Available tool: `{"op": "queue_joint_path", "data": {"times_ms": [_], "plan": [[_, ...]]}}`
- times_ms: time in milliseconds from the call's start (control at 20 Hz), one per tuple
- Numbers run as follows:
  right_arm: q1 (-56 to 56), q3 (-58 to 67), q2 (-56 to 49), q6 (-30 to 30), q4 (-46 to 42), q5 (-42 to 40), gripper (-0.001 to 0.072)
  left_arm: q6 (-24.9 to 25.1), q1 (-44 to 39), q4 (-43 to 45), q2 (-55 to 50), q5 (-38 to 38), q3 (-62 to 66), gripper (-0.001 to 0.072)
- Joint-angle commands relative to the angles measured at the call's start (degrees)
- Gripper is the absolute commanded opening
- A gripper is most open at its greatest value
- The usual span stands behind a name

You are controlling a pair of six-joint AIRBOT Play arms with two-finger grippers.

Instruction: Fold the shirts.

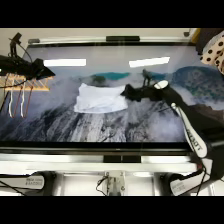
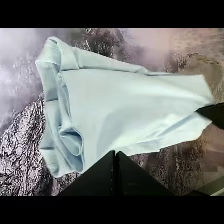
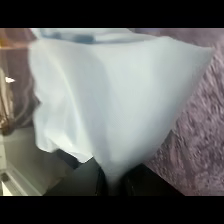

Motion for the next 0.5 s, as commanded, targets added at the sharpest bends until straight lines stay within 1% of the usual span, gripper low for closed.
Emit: {"op": "queue_joint_path", "data": {"times_ms": [0, 50, 150, 250, 350, 450], "plan": [[-5.31, 6.01, 6.45, -2.21, 1.31, 3.67, 0.0060, -0.02, 0.02, 0.02, -0.04, -0.04, 0.00, 0.0038], [-7.85, 8.83, 8.39, 0.55, -2.12, 5.01, 0.0060, -0.02, 0.02, 0.02, -0.04, -0.04, 0.00, 0.0038], [-14.19, 15.13, 12.13, 8.00, -13.57, 9.44, 0.0060, -0.02, 0.02, 0.00, -0.02, -0.15, 0.00, 0.0038], [-20.87, 19.89, 15.08, 13.97, -24.98, 14.69, 0.0060, -0.02, 0.00, 0.02, -0.04, -0.87, 0.00, 0.0039], [-27.91, 22.34, 17.51, 15.98, -32.83, 19.21, 0.0060, -0.02, 0.00, 0.00, -0.02, -1.49, 0.00, 0.0038], [-35.15, 22.56, 19.23, 16.20, -36.33, 22.38, 0.0060, -0.02, 0.00, 0.00, -0.02, -1.97, 0.00, 0.0038]]}}
